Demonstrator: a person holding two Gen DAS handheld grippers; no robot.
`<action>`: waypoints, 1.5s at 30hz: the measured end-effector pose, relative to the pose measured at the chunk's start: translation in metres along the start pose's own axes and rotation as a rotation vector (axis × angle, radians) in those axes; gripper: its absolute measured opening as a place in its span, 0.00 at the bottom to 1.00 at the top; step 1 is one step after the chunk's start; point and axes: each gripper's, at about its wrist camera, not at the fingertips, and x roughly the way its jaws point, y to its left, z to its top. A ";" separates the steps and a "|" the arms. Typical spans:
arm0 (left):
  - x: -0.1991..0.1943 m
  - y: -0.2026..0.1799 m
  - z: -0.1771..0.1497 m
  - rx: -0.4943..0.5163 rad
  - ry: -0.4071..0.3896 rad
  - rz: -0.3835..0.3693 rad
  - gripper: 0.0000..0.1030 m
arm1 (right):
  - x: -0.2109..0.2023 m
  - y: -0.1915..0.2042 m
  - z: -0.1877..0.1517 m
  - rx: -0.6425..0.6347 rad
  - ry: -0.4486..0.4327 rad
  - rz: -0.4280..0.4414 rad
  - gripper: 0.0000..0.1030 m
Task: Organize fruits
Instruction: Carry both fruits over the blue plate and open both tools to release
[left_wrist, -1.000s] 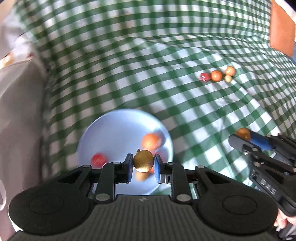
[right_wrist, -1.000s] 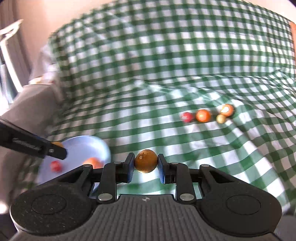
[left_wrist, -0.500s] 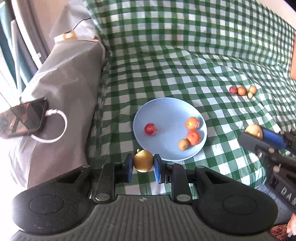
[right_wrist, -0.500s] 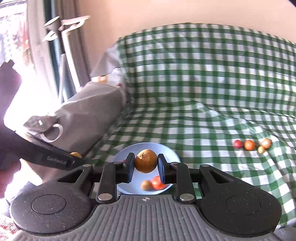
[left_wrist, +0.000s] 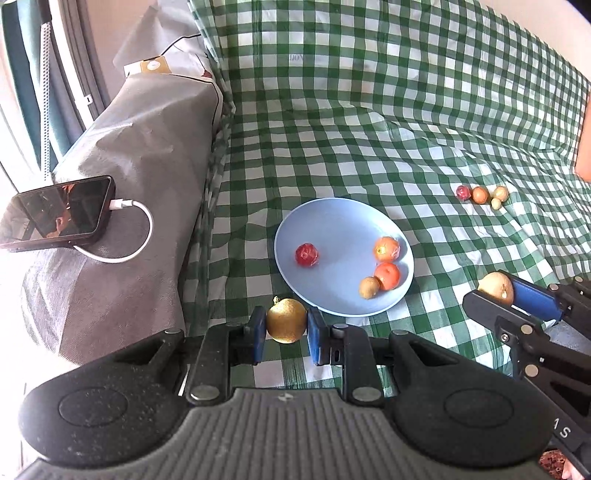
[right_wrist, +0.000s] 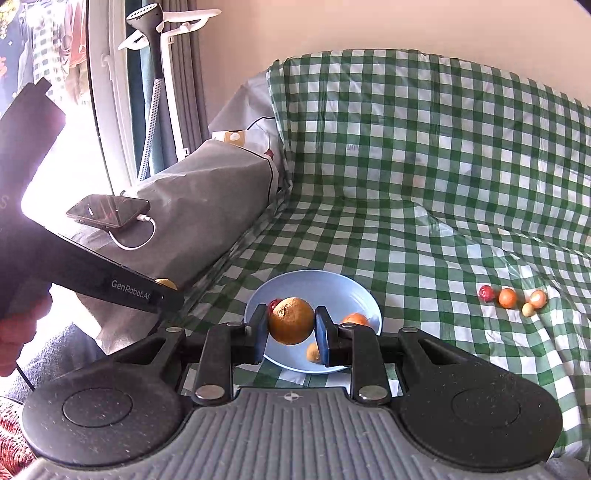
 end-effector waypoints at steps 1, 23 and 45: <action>0.000 0.001 0.000 -0.002 0.001 0.001 0.25 | 0.000 -0.001 -0.001 -0.003 0.001 0.000 0.27; 0.014 0.001 0.005 -0.011 0.032 0.013 0.25 | 0.017 -0.011 -0.007 0.000 0.028 0.009 0.27; 0.084 -0.009 0.040 0.008 0.092 0.007 0.25 | 0.083 -0.030 -0.009 0.018 0.123 -0.027 0.27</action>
